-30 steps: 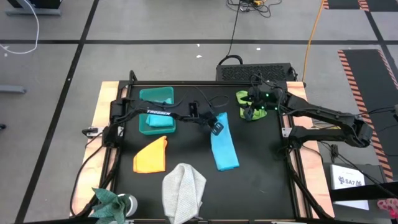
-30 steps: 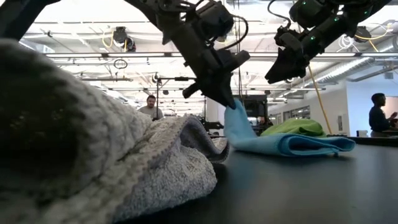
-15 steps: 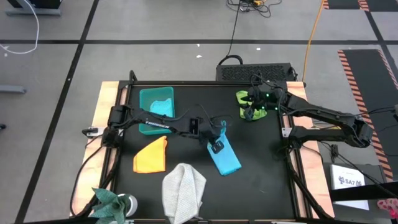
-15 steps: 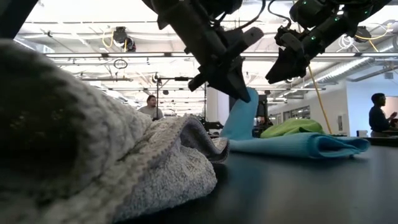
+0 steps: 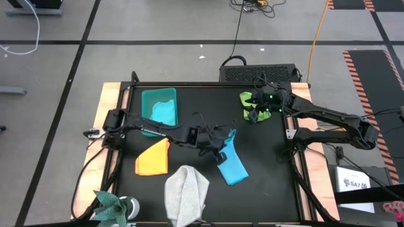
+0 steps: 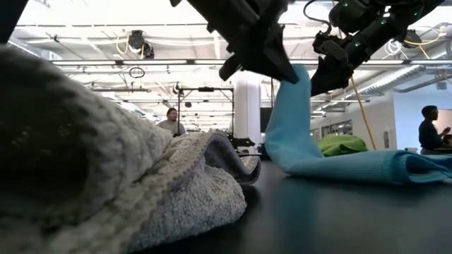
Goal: Fold microfiber towels
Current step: Fold the blue microfiber towel
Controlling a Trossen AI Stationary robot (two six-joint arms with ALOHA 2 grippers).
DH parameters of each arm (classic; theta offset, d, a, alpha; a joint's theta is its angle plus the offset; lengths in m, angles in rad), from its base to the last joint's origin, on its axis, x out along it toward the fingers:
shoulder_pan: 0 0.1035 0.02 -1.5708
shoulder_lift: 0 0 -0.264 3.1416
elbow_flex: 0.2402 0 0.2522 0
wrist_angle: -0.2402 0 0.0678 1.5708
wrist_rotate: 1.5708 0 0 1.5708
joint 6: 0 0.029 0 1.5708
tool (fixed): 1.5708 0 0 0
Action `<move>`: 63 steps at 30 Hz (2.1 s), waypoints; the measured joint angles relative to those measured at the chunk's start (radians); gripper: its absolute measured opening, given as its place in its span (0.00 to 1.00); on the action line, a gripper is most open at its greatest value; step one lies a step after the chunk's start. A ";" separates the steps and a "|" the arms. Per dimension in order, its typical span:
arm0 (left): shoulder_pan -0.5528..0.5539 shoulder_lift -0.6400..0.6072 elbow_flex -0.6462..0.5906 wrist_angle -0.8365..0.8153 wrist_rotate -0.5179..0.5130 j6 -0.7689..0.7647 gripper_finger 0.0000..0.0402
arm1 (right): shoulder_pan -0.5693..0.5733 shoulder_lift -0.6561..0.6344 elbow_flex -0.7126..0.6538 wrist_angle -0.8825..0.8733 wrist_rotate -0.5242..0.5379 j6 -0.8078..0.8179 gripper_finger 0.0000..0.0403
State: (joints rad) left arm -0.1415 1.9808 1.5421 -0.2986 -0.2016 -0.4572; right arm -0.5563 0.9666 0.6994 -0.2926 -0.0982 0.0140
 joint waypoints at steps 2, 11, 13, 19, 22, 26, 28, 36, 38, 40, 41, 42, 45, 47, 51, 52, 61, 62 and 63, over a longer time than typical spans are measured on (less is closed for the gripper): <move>-0.021 0.000 0.000 0.009 0.018 -0.010 0.00 | 0.000 0.000 0.000 -0.010 0.000 -0.004 0.42; -0.093 0.001 0.000 0.032 0.040 -0.094 0.00 | 0.000 0.000 0.000 -0.046 0.000 -0.042 0.42; -0.105 0.010 0.000 0.068 0.039 -0.120 0.00 | 0.000 0.000 0.000 -0.049 0.000 -0.052 0.42; -0.138 0.080 0.000 0.181 0.041 -0.201 0.00 | 0.000 0.001 0.000 -0.055 -0.002 -0.057 0.42; -0.153 0.107 0.000 0.213 0.056 -0.261 0.00 | 0.000 0.001 0.000 -0.059 -0.002 -0.063 0.42; -0.171 0.111 0.000 0.244 0.063 -0.290 0.00 | 0.000 0.001 0.000 -0.059 -0.002 -0.065 0.42; -0.179 0.111 0.000 0.250 0.064 -0.303 0.00 | 0.000 0.001 0.000 -0.060 -0.002 -0.064 0.42; -0.201 0.179 0.000 0.342 0.111 -0.369 0.01 | 0.000 0.001 0.000 -0.061 -0.003 -0.070 0.42; -0.200 0.194 0.000 0.369 0.136 -0.368 0.04 | 0.000 0.001 0.000 -0.065 -0.003 -0.077 0.42; -0.197 0.206 0.000 0.401 0.165 -0.365 0.08 | -0.001 0.001 0.000 -0.065 -0.003 -0.079 0.42; -0.196 0.211 0.001 0.408 0.175 -0.369 0.11 | -0.001 0.001 0.000 -0.069 -0.003 -0.080 0.42; -0.195 0.214 0.001 0.404 0.180 -0.377 0.13 | -0.001 0.001 0.000 -0.069 -0.002 -0.080 0.42; -0.189 0.216 0.000 0.407 0.190 -0.387 0.19 | -0.001 0.001 0.000 -0.073 -0.003 -0.082 0.42; -0.183 0.214 0.000 0.431 0.202 -0.386 0.22 | -0.001 0.001 0.000 -0.076 -0.003 -0.082 0.42; -0.166 0.214 0.000 0.505 0.238 -0.388 0.26 | -0.001 0.001 0.000 -0.085 -0.003 -0.081 0.42; -0.163 0.214 0.000 0.521 0.239 -0.387 0.27 | -0.001 0.001 0.000 -0.087 -0.003 -0.081 0.42; -0.129 0.183 0.001 0.506 0.200 -0.287 0.28 | 0.070 -0.009 0.000 -0.200 -0.163 -0.020 0.38; -0.122 0.183 0.001 0.469 0.189 -0.285 0.28 | 0.094 -0.012 0.000 -0.242 -0.184 -0.010 0.37; -0.116 0.183 0.001 0.425 0.175 -0.286 0.28 | 0.121 -0.016 0.000 -0.293 -0.195 -0.003 0.35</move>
State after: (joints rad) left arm -0.2580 2.1638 1.5429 0.1264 -0.0266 -0.7431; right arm -0.4356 0.9503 0.6994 -0.5857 -0.2928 0.0106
